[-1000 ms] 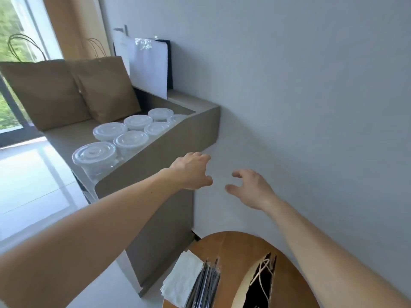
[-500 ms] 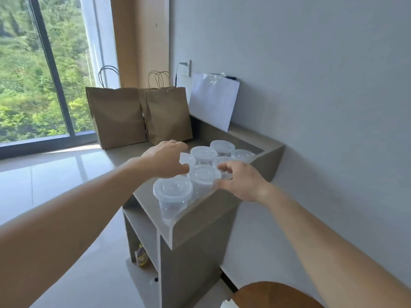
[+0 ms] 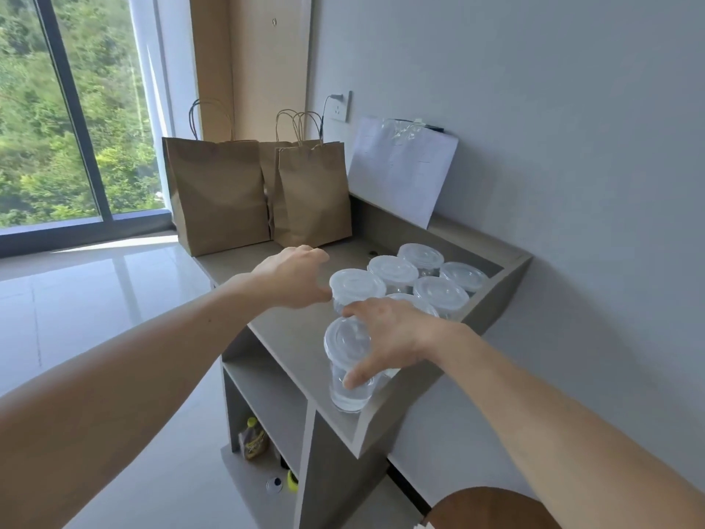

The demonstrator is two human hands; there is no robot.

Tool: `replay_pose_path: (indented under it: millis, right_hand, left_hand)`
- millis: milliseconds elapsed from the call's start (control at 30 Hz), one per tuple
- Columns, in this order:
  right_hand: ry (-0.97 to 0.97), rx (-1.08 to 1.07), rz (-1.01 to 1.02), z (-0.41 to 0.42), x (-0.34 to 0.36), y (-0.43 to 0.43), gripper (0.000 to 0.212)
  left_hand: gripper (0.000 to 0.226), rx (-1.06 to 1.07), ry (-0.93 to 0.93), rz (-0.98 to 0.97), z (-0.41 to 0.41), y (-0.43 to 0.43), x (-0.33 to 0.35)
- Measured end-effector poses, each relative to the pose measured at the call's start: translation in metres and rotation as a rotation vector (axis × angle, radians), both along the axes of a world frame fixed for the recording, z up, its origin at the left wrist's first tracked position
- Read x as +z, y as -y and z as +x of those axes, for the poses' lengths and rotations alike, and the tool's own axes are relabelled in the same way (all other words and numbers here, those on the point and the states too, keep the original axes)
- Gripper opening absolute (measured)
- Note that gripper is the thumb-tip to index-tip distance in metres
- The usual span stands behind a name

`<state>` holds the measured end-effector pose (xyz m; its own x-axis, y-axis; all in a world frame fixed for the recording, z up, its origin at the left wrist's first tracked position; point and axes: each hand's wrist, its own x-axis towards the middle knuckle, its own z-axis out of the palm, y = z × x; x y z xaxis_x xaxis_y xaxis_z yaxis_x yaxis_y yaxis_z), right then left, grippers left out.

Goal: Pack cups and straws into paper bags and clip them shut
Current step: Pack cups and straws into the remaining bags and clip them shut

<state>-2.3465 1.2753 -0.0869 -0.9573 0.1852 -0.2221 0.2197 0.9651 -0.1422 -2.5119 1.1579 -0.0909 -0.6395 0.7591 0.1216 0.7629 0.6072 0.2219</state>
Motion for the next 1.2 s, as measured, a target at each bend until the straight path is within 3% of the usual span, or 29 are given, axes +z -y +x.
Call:
replay_pose_path:
  millis: [233,400,767,1000,1200]
  right_hand:
    - [-0.132,-0.018,0.055,-0.003,-0.012,0.002,0.093]
    - [-0.275,-0.105,-0.148,0.014,0.019,-0.011,0.093]
    - [-0.650,-0.394,-0.245,0.160,0.092,-0.091,0.097]
    - [-0.553,-0.631,-0.170,0.287,0.044,-0.151,0.102]
    - [-0.430,-0.806,-0.167,0.388,-0.035,-0.204,0.090]
  left_hand:
    - [0.066,-0.056,-0.023,0.003,-0.002,-0.011,0.003]
    - [0.068,-0.058,-0.053,0.033,-0.002,-0.018,0.022]
    - [0.064,-0.301,-0.092,0.097,0.090,-0.113,0.038]
    - [0.069,-0.460,-0.026,-0.050,0.214,-0.204,-0.011]
    - [0.073,-0.591,0.085,-0.206,0.323,-0.266,-0.089]
